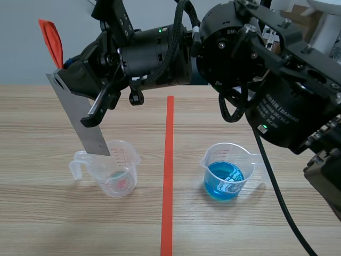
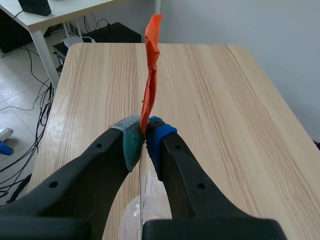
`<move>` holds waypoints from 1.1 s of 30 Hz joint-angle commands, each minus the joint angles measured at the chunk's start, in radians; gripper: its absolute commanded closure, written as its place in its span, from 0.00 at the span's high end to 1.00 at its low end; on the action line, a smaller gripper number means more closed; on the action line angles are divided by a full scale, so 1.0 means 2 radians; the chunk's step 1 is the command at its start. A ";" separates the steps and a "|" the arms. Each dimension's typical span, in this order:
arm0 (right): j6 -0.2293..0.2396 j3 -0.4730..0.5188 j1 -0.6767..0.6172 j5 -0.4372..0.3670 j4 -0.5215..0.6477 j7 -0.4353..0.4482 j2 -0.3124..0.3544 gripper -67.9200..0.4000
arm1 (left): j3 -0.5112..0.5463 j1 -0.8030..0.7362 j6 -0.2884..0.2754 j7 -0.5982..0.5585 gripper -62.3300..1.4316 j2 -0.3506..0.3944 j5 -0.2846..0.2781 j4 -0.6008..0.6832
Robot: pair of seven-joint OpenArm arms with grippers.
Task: Do the redox reaction experiment. put the plate into the left beaker
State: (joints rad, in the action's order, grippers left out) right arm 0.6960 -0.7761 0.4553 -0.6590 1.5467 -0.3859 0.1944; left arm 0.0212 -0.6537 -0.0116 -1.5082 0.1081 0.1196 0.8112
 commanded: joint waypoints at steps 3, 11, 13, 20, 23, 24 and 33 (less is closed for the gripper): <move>0.000 0.006 -0.006 0.014 0.008 0.015 0.001 0.01 | 0.003 -0.005 -0.001 -0.023 1.00 0.004 -0.001 0.002; -0.001 0.006 -0.006 0.016 0.006 0.019 0.001 0.01 | 0.003 -0.005 -0.001 -0.023 1.00 0.004 -0.001 0.002; -0.010 0.006 -0.006 0.028 -0.001 0.034 0.001 0.01 | 0.003 -0.005 -0.001 -0.023 1.00 0.004 -0.001 0.002; -0.023 0.006 -0.006 0.051 -0.039 0.077 0.001 0.01 | 0.003 -0.005 -0.001 -0.004 1.00 0.004 -0.001 0.002; -0.023 0.006 -0.006 0.061 -0.054 0.089 -0.001 0.01 | 0.003 -0.005 -0.010 0.005 1.00 0.004 -0.002 0.002; -0.023 0.006 -0.006 0.068 -0.062 0.097 -0.002 0.01 | 0.003 -0.005 -0.010 0.005 1.00 0.005 -0.003 0.002; -0.023 0.005 -0.006 0.092 -0.124 0.155 -0.009 0.01 | 0.003 -0.005 -0.010 0.005 1.00 0.004 -0.005 0.002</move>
State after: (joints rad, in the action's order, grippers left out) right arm 0.6506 -0.7742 0.4206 -0.4694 1.2873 -0.0998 0.1925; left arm 0.0212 -0.6537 -0.0299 -1.4780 0.1081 0.1120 0.8112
